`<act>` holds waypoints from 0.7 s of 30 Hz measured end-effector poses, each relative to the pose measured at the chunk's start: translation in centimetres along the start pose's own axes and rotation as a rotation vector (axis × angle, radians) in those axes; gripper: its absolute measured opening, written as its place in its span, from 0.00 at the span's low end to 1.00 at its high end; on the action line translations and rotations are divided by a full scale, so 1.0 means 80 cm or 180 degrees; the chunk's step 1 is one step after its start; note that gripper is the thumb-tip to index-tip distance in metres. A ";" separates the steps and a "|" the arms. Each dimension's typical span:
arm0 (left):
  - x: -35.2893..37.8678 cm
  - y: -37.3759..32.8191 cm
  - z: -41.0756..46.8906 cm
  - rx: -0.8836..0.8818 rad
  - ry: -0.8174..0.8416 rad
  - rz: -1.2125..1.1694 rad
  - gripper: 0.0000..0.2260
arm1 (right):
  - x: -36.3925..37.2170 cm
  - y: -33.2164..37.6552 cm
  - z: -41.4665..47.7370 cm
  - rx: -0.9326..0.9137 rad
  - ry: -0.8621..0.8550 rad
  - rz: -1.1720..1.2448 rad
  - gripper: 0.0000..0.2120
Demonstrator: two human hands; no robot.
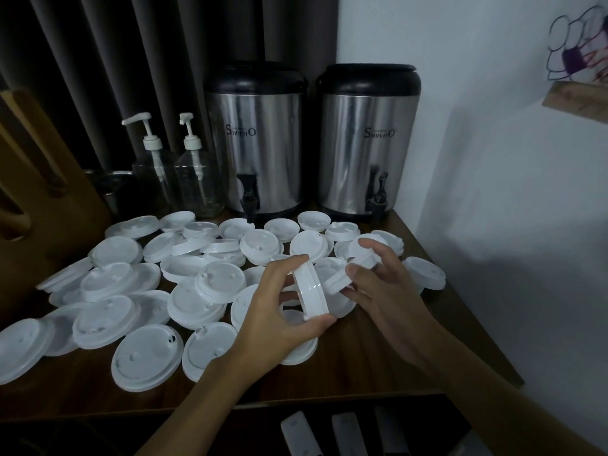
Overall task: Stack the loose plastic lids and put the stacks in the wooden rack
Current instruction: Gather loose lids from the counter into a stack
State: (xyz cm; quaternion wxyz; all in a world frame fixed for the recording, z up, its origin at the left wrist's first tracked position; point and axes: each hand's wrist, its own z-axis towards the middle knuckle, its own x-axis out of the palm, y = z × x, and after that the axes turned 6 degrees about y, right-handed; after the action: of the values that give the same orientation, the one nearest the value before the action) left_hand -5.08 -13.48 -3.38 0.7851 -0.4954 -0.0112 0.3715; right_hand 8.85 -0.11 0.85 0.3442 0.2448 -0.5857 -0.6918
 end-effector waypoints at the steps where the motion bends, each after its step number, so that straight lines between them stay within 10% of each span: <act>1: 0.001 -0.001 0.001 0.0003 -0.0004 -0.0046 0.35 | 0.005 0.001 -0.001 0.0031 0.0029 0.0277 0.16; 21: -0.039 0.000 0.010 0.0384 -0.0138 -0.0123 0.35 | 0.053 0.008 -0.001 0.0343 0.1110 -0.0173 0.11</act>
State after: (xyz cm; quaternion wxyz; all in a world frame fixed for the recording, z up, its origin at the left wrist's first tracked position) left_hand -7.64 -14.75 -1.87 0.8202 -0.4387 -0.0154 0.3669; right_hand 6.36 -3.44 1.76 0.4080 0.3949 -0.5465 -0.6156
